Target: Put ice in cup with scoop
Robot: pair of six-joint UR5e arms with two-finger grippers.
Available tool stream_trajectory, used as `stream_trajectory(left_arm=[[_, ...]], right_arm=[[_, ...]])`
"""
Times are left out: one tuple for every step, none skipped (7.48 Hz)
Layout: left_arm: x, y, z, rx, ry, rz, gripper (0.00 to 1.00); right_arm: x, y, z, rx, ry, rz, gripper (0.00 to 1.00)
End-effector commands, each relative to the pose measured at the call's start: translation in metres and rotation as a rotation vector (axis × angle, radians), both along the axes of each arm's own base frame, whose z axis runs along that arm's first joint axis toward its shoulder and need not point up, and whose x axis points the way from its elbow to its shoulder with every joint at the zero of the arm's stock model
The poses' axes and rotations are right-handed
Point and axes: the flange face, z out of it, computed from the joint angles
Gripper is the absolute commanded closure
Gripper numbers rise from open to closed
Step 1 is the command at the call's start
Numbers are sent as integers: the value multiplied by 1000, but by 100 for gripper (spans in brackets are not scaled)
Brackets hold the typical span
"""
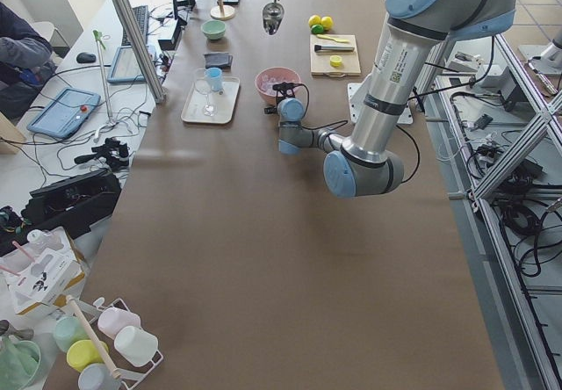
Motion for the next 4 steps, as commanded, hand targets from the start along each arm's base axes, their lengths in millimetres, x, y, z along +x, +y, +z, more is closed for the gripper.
stream_trajectory(left_arm=[[6,1,-3,-11,-17,17,2],[8,0,-3,-20,-27,16,2],[11,-1,-7,-23,-36,14,2],[12,-2,-10,-22,-33,12,2]], right_arm=[[-57,3,-55,25,199,-114,100],[-80,-2,-79,30,253,-136,100],[-115,-6,-90,10,306,-174,100],[-140,0,-87,30,371,-200,100]])
